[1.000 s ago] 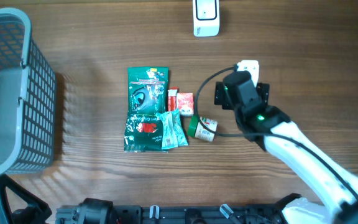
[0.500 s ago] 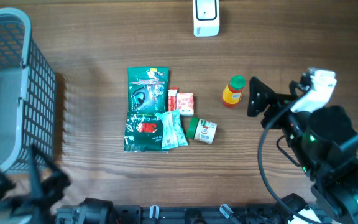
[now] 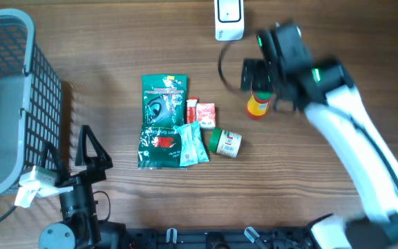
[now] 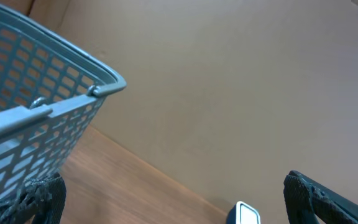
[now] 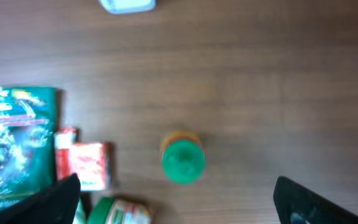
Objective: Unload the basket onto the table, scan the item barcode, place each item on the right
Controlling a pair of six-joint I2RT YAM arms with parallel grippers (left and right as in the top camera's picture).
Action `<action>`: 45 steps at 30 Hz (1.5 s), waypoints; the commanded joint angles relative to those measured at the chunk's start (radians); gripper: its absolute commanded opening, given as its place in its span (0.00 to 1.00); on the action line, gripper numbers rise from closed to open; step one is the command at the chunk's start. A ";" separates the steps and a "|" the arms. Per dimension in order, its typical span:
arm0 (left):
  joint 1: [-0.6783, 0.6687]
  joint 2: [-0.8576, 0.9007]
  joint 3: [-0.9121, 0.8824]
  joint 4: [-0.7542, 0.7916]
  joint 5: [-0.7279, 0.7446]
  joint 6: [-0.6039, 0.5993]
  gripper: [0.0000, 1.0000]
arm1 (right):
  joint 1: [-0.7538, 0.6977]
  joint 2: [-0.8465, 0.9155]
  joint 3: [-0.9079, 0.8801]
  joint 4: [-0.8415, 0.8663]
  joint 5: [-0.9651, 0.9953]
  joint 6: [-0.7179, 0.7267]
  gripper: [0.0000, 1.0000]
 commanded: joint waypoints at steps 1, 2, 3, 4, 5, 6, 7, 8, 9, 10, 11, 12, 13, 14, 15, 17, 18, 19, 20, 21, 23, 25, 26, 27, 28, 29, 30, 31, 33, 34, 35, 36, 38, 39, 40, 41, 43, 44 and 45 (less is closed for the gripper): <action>0.005 -0.007 -0.007 -0.023 -0.013 -0.041 1.00 | -0.077 0.206 0.248 -0.135 -0.089 -0.053 1.00; 0.005 -0.007 -0.007 -0.037 -0.013 -0.041 1.00 | -0.095 0.243 0.274 -0.153 -0.162 -0.103 1.00; 0.005 -0.007 -0.007 -0.057 -0.013 -0.041 1.00 | -0.114 0.273 0.280 -0.157 -0.245 -0.155 0.99; 0.005 -0.007 -0.007 -0.082 -0.013 -0.041 1.00 | -0.132 0.298 0.280 -0.163 -0.311 -0.184 0.97; 0.005 -0.007 -0.007 -0.111 -0.013 -0.041 1.00 | -0.145 0.315 0.280 -0.170 -0.339 -0.187 0.94; 0.005 -0.007 -0.007 -0.145 -0.013 -0.041 1.00 | -0.158 0.335 0.280 -0.181 -0.356 -0.187 0.89; 0.005 -0.007 -0.007 -0.185 -0.013 -0.041 1.00 | -0.168 0.351 0.280 -0.193 -0.361 -0.187 0.87; 0.005 -0.007 -0.007 -0.232 -0.013 -0.041 1.00 | -0.175 0.366 0.280 -0.208 -0.361 -0.187 0.86; 0.005 -0.007 -0.007 -0.276 -0.013 -0.041 1.00 | -0.177 0.375 0.280 -0.218 -0.360 -0.189 0.86; 0.005 -0.007 -0.007 -0.337 -0.013 -0.041 1.00 | -0.177 0.379 0.278 -0.228 -0.360 -0.208 0.87; 0.005 -0.007 -0.007 -0.389 -0.013 -0.041 1.00 | -0.177 0.381 0.278 -0.233 -0.359 -0.213 0.87; 0.005 -0.007 -0.007 -0.442 -0.013 -0.041 1.00 | -0.177 0.381 0.278 -0.237 -0.360 -0.217 0.87; 0.005 -0.007 -0.007 -0.496 -0.013 -0.041 1.00 | -0.177 0.383 0.278 -0.240 -0.360 -0.217 0.87; 0.005 -0.007 -0.007 -0.554 -0.013 -0.041 1.00 | -0.177 0.383 0.278 -0.241 -0.360 -0.217 0.87; 0.005 -0.007 -0.007 -0.612 -0.013 -0.041 1.00 | -0.177 0.383 0.278 -0.240 -0.360 -0.218 0.88; 0.005 -0.007 -0.007 -0.723 -0.013 -0.041 1.00 | -0.177 0.391 0.278 -0.238 -0.359 -0.217 0.90; 0.005 -0.007 -0.007 -0.776 -0.013 -0.041 1.00 | -0.177 0.398 0.278 -0.242 -0.356 -0.215 0.90; 0.005 -0.007 -0.010 -0.792 -0.012 -0.047 1.00 | -0.177 0.406 0.278 -0.245 -0.356 -0.211 0.90; 0.005 -0.007 -0.012 -0.788 -0.013 -0.046 1.00 | -0.177 0.413 0.278 -0.249 -0.356 -0.203 0.90; 0.005 -0.007 -0.012 -0.789 -0.013 -0.046 1.00 | -0.177 0.427 0.278 -0.250 -0.356 -0.202 0.89; 0.005 -0.007 -0.012 -0.789 -0.013 -0.046 1.00 | -0.175 0.453 0.278 -0.258 -0.356 -0.201 0.89; 0.005 -0.007 -0.012 -0.789 -0.013 -0.046 1.00 | -0.171 0.483 0.278 -0.287 -0.356 -0.202 0.87; 0.005 -0.007 -0.012 -0.789 -0.013 -0.046 1.00 | -0.169 0.500 0.278 -0.304 -0.355 -0.202 0.87; 0.005 -0.007 -0.012 -0.789 -0.013 -0.046 1.00 | -0.168 0.507 0.278 -0.311 -0.356 -0.202 0.86; 0.005 -0.007 -0.012 -0.789 -0.013 -0.046 1.00 | -0.168 0.517 0.278 -0.317 -0.355 -0.201 0.86; 0.005 -0.007 -0.012 -0.789 -0.013 -0.046 1.00 | -0.168 0.521 0.278 -0.318 -0.355 -0.202 0.85; 0.005 -0.007 -0.012 -0.789 -0.013 -0.046 1.00 | -0.168 0.529 0.277 -0.316 -0.355 -0.202 0.83; 0.005 -0.007 -0.012 -0.789 -0.013 -0.046 1.00 | -0.168 0.530 0.278 -0.316 -0.355 -0.201 0.81; 0.005 -0.007 -0.012 -0.789 -0.013 -0.046 1.00 | -0.168 0.530 0.278 -0.318 -0.351 -0.200 0.80; 0.005 -0.007 -0.012 -0.789 -0.013 -0.046 1.00 | -0.168 0.530 0.277 -0.318 -0.351 -0.195 0.80; 0.005 -0.007 -0.012 -0.789 -0.013 -0.046 1.00 | -0.168 0.530 0.277 -0.317 -0.352 -0.193 0.80; 0.005 -0.007 -0.012 -0.789 -0.013 -0.046 1.00 | -0.168 0.530 0.277 -0.317 -0.351 -0.193 0.80; 0.005 -0.007 -0.012 -0.789 -0.013 -0.046 1.00 | -0.168 0.532 0.272 -0.315 -0.340 -0.186 0.80; 0.005 -0.007 -0.012 -0.789 -0.013 -0.046 1.00 | -0.168 0.532 0.264 -0.313 -0.325 -0.171 0.79; 0.005 -0.007 -0.012 -0.789 -0.013 -0.046 1.00 | -0.167 0.532 0.254 -0.312 -0.313 -0.163 0.79; 0.005 -0.007 -0.012 -0.789 -0.013 -0.046 1.00 | -0.167 0.532 0.241 -0.307 -0.311 -0.161 0.79; 0.005 -0.007 -0.012 -0.789 -0.013 -0.046 1.00 | -0.167 0.532 0.210 -0.289 -0.311 -0.160 0.77; 0.005 -0.007 -0.012 -0.789 -0.013 -0.046 1.00 | -0.167 0.532 0.200 -0.286 -0.311 -0.160 0.76; 0.005 -0.007 -0.012 -0.789 -0.013 -0.046 1.00 | -0.167 0.532 0.193 -0.283 -0.311 -0.159 0.72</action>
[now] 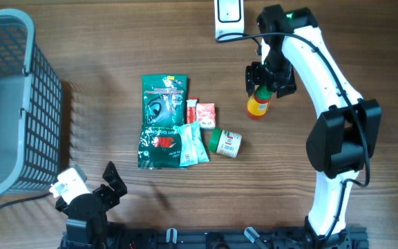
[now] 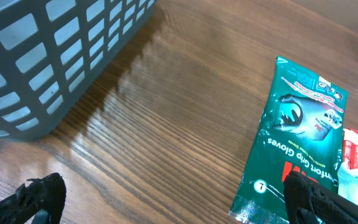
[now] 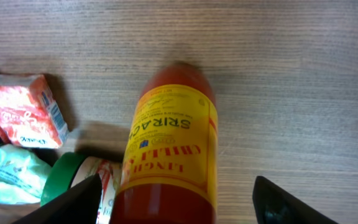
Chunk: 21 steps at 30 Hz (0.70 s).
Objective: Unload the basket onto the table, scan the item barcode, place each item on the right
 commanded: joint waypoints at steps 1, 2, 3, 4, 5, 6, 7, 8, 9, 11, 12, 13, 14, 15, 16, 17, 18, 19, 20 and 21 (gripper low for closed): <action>0.005 -0.007 -0.006 0.002 -0.013 -0.010 1.00 | 0.006 0.016 -0.053 0.022 0.021 0.021 0.69; 0.005 -0.007 -0.006 0.002 -0.013 -0.010 1.00 | 0.006 0.016 -0.056 0.024 0.021 0.027 0.66; 0.005 -0.007 -0.006 0.002 -0.013 -0.010 1.00 | 0.006 0.016 -0.056 0.024 0.021 0.027 0.61; 0.005 -0.007 -0.006 0.002 -0.013 -0.010 1.00 | 0.006 0.016 -0.056 0.024 0.021 0.027 0.58; 0.005 -0.007 -0.006 0.002 -0.013 -0.010 1.00 | 0.006 0.016 -0.056 0.022 0.021 0.027 0.56; 0.005 -0.007 -0.006 0.002 -0.013 -0.010 1.00 | 0.006 0.016 -0.056 0.020 0.021 0.027 0.53; 0.005 -0.007 -0.006 0.002 -0.013 -0.010 1.00 | 0.006 0.016 -0.056 0.016 0.021 0.027 0.51; 0.005 -0.007 -0.006 0.002 -0.013 -0.010 1.00 | 0.006 0.016 -0.056 0.012 0.021 0.027 0.47; 0.005 -0.007 -0.006 0.002 -0.013 -0.010 1.00 | 0.006 0.016 -0.056 0.007 0.021 0.026 0.43; 0.005 -0.007 -0.006 0.002 -0.013 -0.010 1.00 | 0.006 0.015 -0.056 -0.007 0.021 0.026 0.25; 0.005 -0.007 -0.006 0.002 -0.013 -0.010 1.00 | 0.006 0.015 -0.056 -0.011 0.020 0.026 0.22; 0.005 -0.007 -0.006 0.002 -0.013 -0.010 1.00 | 0.006 0.015 -0.056 -0.016 0.019 0.024 0.19; 0.005 -0.007 -0.006 0.002 -0.013 -0.010 1.00 | 0.006 0.015 -0.054 -0.026 0.011 0.014 0.16; 0.005 -0.007 -0.006 0.002 -0.013 -0.010 1.00 | 0.006 0.015 -0.050 -0.034 -0.011 -0.007 0.13; 0.005 -0.007 -0.006 0.002 -0.013 -0.010 1.00 | 0.005 0.015 -0.046 -0.039 -0.039 -0.028 0.13; 0.005 -0.007 -0.006 0.002 -0.013 -0.010 1.00 | 0.005 0.013 -0.041 -0.043 -0.063 -0.039 0.13; 0.005 -0.007 -0.006 0.002 -0.013 -0.010 1.00 | 0.005 0.013 -0.033 -0.049 -0.087 -0.054 0.13; 0.005 -0.007 -0.006 0.002 -0.013 -0.010 1.00 | 0.005 0.013 -0.024 -0.056 -0.098 -0.055 0.13; 0.005 -0.007 -0.006 0.002 -0.013 -0.010 1.00 | 0.005 0.013 -0.016 -0.061 -0.101 -0.055 0.12; 0.005 -0.007 -0.006 0.002 -0.013 -0.010 1.00 | 0.005 0.013 -0.012 -0.066 -0.100 -0.055 0.11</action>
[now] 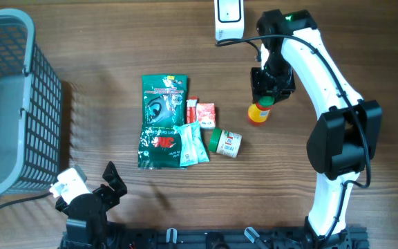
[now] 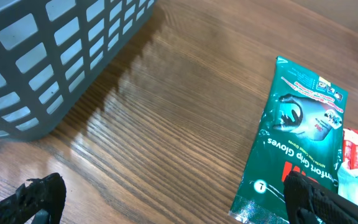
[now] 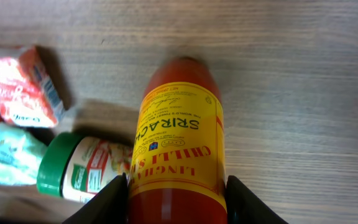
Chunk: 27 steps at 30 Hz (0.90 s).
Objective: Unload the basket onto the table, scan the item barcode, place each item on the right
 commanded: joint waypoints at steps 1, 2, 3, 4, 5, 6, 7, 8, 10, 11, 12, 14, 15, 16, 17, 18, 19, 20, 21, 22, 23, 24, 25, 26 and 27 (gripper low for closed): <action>0.005 -0.007 -0.006 0.002 -0.013 -0.010 1.00 | 0.000 0.026 0.020 -0.019 -0.060 -0.037 0.10; 0.005 -0.007 -0.006 0.002 -0.013 -0.010 1.00 | 0.000 0.026 0.026 -0.024 -0.061 -0.037 0.10; 0.005 -0.007 -0.006 0.002 -0.013 -0.010 1.00 | 0.000 0.026 0.035 -0.031 -0.068 -0.037 0.09; 0.005 -0.007 -0.006 0.002 -0.013 -0.010 1.00 | 0.000 0.026 0.043 -0.038 -0.086 -0.038 0.08; 0.005 -0.007 -0.006 0.002 -0.013 -0.010 1.00 | 0.000 0.024 0.051 -0.045 -0.106 -0.038 0.08; 0.005 -0.007 -0.006 0.002 -0.013 -0.010 1.00 | 0.000 0.024 0.057 -0.049 -0.120 -0.039 0.07; 0.005 -0.007 -0.006 0.002 -0.013 -0.010 1.00 | 0.000 0.020 0.064 -0.053 -0.138 -0.046 0.06; 0.005 -0.007 -0.006 0.002 -0.013 -0.010 1.00 | 0.000 0.017 0.071 -0.055 -0.158 -0.064 0.06; 0.005 -0.007 -0.006 0.002 -0.013 -0.010 1.00 | 0.000 0.003 0.076 -0.048 -0.172 -0.070 0.06; 0.005 -0.007 -0.006 0.002 -0.013 -0.010 1.00 | 0.000 -0.001 0.076 -0.039 -0.169 -0.071 0.07; 0.005 -0.007 -0.006 0.002 -0.013 -0.010 1.00 | 0.000 -0.005 0.076 -0.020 -0.159 -0.070 0.08; 0.005 -0.007 -0.006 0.002 -0.013 -0.010 1.00 | 0.000 -0.009 0.076 0.021 -0.138 -0.055 0.08; 0.005 -0.007 -0.006 0.002 -0.013 -0.010 1.00 | 0.000 -0.010 0.076 0.051 -0.116 -0.052 0.11; 0.005 -0.007 -0.006 0.002 -0.013 -0.010 1.00 | 0.000 -0.010 0.076 0.071 -0.090 -0.042 0.16; 0.005 -0.007 -0.006 0.002 -0.013 -0.010 1.00 | 0.000 -0.010 0.076 0.095 -0.039 -0.015 0.20; 0.005 -0.007 -0.006 0.002 -0.013 -0.010 1.00 | 0.000 -0.010 0.076 0.111 0.018 0.016 0.22; 0.005 -0.007 -0.006 0.002 -0.013 -0.010 1.00 | 0.000 -0.010 0.076 0.122 0.073 0.045 0.23; 0.005 -0.007 -0.006 0.002 -0.013 -0.010 1.00 | 0.000 -0.010 0.076 0.125 0.119 0.069 0.26; 0.005 -0.007 -0.006 0.002 -0.013 -0.010 1.00 | 0.000 -0.010 0.076 0.125 0.149 0.076 0.31; 0.005 -0.007 -0.006 0.002 -0.013 -0.010 1.00 | 0.000 -0.010 0.076 0.124 0.152 0.073 0.37; 0.005 -0.007 -0.006 0.002 -0.013 -0.010 1.00 | 0.000 -0.010 0.076 0.124 0.152 0.070 0.45; 0.005 -0.007 -0.006 0.002 -0.013 -0.010 1.00 | 0.000 -0.010 0.076 0.122 0.151 0.069 0.59; 0.005 -0.007 -0.006 0.002 -0.013 -0.010 1.00 | 0.000 -0.010 0.076 0.121 0.151 0.069 0.68; 0.005 -0.007 -0.006 0.002 -0.013 -0.010 1.00 | 0.000 -0.011 0.076 0.117 0.151 0.069 0.83; 0.005 -0.007 -0.006 0.002 -0.013 -0.010 1.00 | 0.000 -0.012 0.076 0.116 0.151 0.069 0.89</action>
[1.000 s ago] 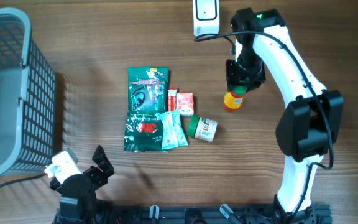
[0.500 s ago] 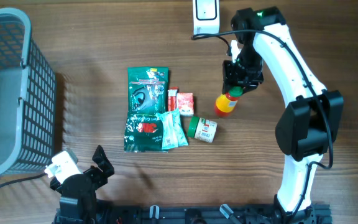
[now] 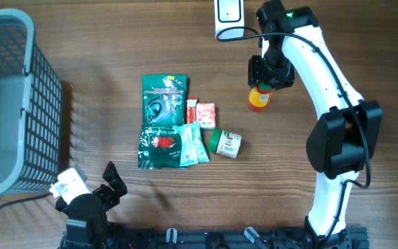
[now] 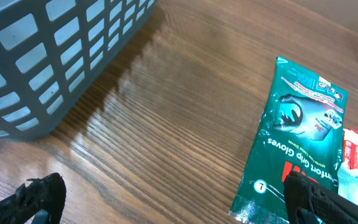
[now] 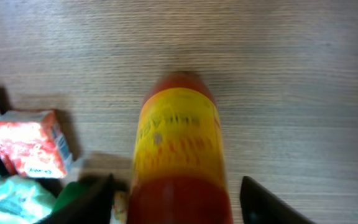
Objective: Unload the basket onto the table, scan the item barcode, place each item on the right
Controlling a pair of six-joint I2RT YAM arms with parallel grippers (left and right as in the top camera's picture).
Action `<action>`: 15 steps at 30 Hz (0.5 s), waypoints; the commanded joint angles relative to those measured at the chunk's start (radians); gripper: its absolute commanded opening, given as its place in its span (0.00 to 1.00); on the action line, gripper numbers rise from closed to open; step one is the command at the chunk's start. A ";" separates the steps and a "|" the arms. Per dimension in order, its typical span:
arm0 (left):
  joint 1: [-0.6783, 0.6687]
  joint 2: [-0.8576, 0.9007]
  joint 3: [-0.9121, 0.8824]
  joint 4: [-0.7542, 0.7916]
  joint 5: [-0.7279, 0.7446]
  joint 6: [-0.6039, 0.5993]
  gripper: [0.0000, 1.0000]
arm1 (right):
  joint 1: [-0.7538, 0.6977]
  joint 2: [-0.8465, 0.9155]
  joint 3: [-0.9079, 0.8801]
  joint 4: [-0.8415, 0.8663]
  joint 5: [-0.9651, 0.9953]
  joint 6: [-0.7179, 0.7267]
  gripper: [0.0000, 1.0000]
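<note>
The sriracha bottle (image 3: 259,97), red with a yellow label and green cap, stands on the table right of centre. In the right wrist view the bottle (image 5: 179,149) is blurred. My right gripper (image 5: 176,202) is down around it, open, with a narrow gap between each finger and the bottle's sides. The white scanner (image 3: 228,16) sits at the far edge, a little left of my right gripper (image 3: 268,71). My left gripper (image 4: 176,202) is open and empty, low at the front left (image 3: 109,178).
A pile lies mid-table: a green glove packet (image 3: 163,102), a second green packet (image 3: 159,146), a teal sachet (image 3: 194,144), a red packet (image 3: 205,114) and a green-lidded jar (image 3: 225,142). A grey wire basket (image 3: 5,104) fills the left side.
The right fingers were pressed against the bottle's sides; now they stand slightly apart from it. The bottle and gripper sit a little farther back on the table. The left arm is unchanged.
First my right gripper hung open high over the bottle, and the left arm was raised beside the basket. Then the right gripper was down around the bottle, wide open, with the left arm tucked at the front. Then the fingers were against the bottle; now they have parted.
</note>
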 commanded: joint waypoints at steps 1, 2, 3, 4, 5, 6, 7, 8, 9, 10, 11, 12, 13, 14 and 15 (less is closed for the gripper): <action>0.005 -0.007 -0.006 0.002 -0.013 -0.010 1.00 | 0.001 -0.021 0.028 -0.005 0.050 0.021 0.91; 0.005 -0.007 -0.006 0.002 -0.013 -0.010 1.00 | 0.001 -0.025 0.028 -0.005 0.050 0.021 0.92; 0.005 -0.007 -0.006 0.002 -0.013 -0.010 1.00 | 0.001 -0.027 0.028 -0.005 0.050 0.022 0.92; 0.005 -0.007 -0.006 0.002 -0.013 -0.010 1.00 | 0.001 -0.032 0.028 -0.007 0.050 0.022 0.92; 0.005 -0.007 -0.006 0.002 -0.013 -0.010 1.00 | 0.001 -0.034 0.028 -0.008 0.050 0.023 0.92; 0.005 -0.007 -0.006 0.002 -0.013 -0.010 1.00 | 0.001 -0.035 0.028 -0.012 0.046 0.024 0.92; 0.005 -0.007 -0.006 0.002 -0.013 -0.010 1.00 | 0.001 -0.035 0.027 -0.016 0.042 0.028 0.91; 0.005 -0.007 -0.006 0.002 -0.013 -0.010 1.00 | 0.002 -0.035 0.026 -0.018 0.042 0.030 0.90; 0.005 -0.007 -0.006 0.002 -0.013 -0.010 1.00 | 0.002 -0.034 0.020 -0.013 0.043 0.030 0.89; 0.005 -0.007 -0.006 0.002 -0.013 -0.010 1.00 | 0.002 -0.034 0.010 -0.006 0.043 0.029 0.87; 0.005 -0.007 -0.006 0.002 -0.013 -0.010 1.00 | 0.002 -0.034 -0.002 -0.003 0.042 0.031 0.82; 0.005 -0.007 -0.006 0.002 -0.013 -0.010 1.00 | 0.002 -0.034 -0.017 0.000 0.043 0.032 0.78; 0.005 -0.007 -0.006 0.002 -0.013 -0.010 1.00 | 0.002 -0.034 -0.032 0.004 0.043 0.034 0.77; 0.005 -0.007 -0.006 0.002 -0.013 -0.010 1.00 | 0.003 -0.034 -0.056 0.011 0.043 0.048 0.75; 0.005 -0.007 -0.006 0.002 -0.013 -0.010 1.00 | 0.005 -0.034 -0.076 0.015 0.039 0.049 0.73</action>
